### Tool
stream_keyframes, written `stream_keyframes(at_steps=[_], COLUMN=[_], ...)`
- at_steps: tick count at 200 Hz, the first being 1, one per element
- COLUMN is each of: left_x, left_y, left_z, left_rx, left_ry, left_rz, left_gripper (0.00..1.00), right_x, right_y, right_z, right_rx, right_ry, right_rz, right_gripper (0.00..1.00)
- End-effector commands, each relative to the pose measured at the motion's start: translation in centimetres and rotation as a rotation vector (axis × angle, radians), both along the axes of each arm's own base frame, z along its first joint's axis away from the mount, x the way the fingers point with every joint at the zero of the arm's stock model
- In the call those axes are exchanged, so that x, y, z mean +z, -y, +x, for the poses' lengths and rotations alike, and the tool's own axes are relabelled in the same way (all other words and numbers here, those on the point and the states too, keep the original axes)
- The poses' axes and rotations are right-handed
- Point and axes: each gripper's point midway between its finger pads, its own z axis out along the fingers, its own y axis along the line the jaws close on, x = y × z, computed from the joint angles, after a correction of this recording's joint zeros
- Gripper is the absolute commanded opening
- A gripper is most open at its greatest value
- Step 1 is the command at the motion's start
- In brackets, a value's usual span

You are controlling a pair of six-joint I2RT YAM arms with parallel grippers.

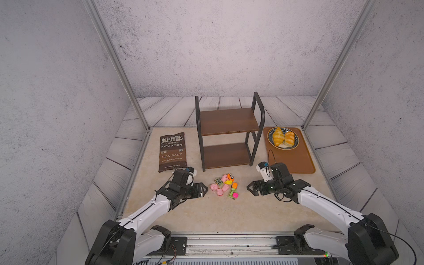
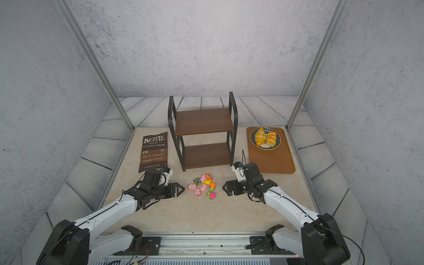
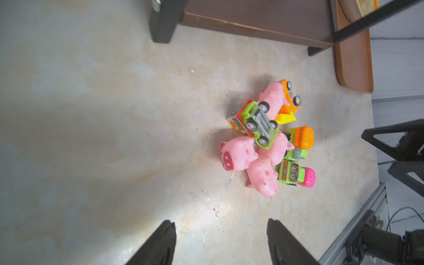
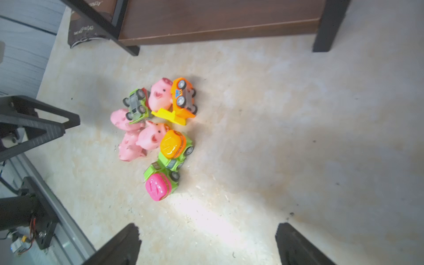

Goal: Organize plastic toys on shelves
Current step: Adjust the plastic toy at the center of the board.

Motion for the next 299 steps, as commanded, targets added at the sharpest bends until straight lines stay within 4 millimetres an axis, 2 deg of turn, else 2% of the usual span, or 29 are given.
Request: stream_keyframes(at_steps=[1,46,57,80,110,132,191,232,248,299], left_x=[0.3,1.7,2.1,3.0,3.7,3.0,0.8,-0.9,-1.4,-3.0], left_y=[1.5,4.1,4.7,6.1,8.2,9.3,12.2,13.0,13.4,14.2], left_z=[-1.3,-1.9,-1.8,-1.5,-0.7,0.1,1.1,1.3,1.4,1.4], left_rx=[-0.091,-0.201,-0.215,-0.242,-0.274,-0.283,-0.327,-0.323,-0.329,-0.343], left_ry=[-0.006,0.01,0.011,0.028,0.04,0.026,-0.045,-0.077,-0.085,-0.121], left_rz=[-0.063,-0.112,-0.115,-0.13,-0.123,-0.105,-0.083,-0.025,-0.016,0.026], left_gripper=[0.65,0.64,0.57,0.5,0.49,0.48,0.33,0.32,0.27,0.24], right_x=[-0.4,-2.2,-2.5,-3.2,-4.1,-4.7,-5.7,-6.5,-6.7,-7.2], right_y=[-1.7,-3.6,-4.0,-4.7,-5.4,-5.7,-6.4,-6.5,-6.5,-5.9], right_z=[-0.6,-1.6,-1.8,-2.1,-2.2,-2.1,-2.6,-2.7,-2.7,-2.2], right_rx=[0.075,0.144,0.151,0.161,0.167,0.157,0.166,0.168,0.166,0.13], right_ry=[-0.005,-0.038,-0.043,-0.048,-0.052,-0.053,-0.06,-0.064,-0.063,-0.053], right_rz=[0.025,-0.026,-0.032,-0.041,-0.071,-0.081,-0.095,-0.135,-0.142,-0.194], right_gripper=[0.95,0.89,0.88,0.85,0.8,0.74,0.67,0.65,0.63,0.59])
